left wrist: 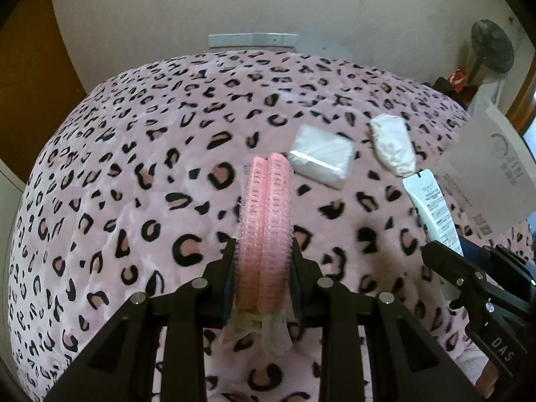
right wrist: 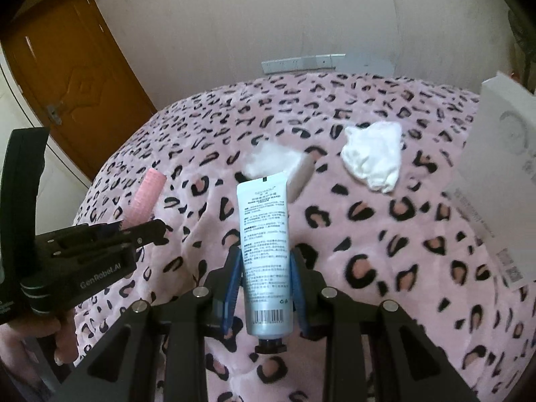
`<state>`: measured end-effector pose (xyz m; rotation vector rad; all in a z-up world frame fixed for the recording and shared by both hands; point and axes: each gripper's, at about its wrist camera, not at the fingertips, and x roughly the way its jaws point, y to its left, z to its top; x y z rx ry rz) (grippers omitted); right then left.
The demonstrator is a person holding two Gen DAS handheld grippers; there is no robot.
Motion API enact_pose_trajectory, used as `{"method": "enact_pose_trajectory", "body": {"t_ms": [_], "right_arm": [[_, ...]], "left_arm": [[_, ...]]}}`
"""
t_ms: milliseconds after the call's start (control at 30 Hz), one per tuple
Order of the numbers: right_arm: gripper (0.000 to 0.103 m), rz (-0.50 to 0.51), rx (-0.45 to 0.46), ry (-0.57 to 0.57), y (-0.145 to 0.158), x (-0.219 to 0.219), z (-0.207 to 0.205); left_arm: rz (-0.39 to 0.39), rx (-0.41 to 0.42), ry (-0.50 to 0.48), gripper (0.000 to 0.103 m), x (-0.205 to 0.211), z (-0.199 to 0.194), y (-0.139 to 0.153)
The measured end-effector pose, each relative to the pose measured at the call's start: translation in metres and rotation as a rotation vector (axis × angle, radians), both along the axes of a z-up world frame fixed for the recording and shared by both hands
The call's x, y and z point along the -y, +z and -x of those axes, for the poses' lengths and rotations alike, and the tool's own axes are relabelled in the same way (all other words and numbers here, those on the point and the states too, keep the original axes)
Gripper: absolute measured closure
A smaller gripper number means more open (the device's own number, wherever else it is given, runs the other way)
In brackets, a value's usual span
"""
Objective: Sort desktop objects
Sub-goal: 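Lift and carry pink roller and white tube toward the paper bag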
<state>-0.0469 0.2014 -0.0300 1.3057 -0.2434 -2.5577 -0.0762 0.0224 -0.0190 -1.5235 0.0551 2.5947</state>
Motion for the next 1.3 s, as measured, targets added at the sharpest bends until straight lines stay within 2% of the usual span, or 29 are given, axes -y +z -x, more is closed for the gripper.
{"method": "enact_pose_trajectory", "body": {"t_ms": [433, 833, 1300], "right_arm": [[0.074, -0.032, -0.022, -0.091, 0.027, -0.051, -0.033], [0.074, -0.043, -0.019, -0.198, 0.033, -0.101, -0.064], [0.074, -0.065, -0.019, -0.303, 0.042, -0.145, -0.091]], "left_arm": [[-0.004, -0.033, -0.132, 0.075, -0.071, -0.021, 0.031], [-0.012, -0.032, -0.250, 0.075, -0.136, -0.036, 0.041], [-0.015, -0.046, -0.387, 0.075, -0.193, -0.054, 0.048]]}}
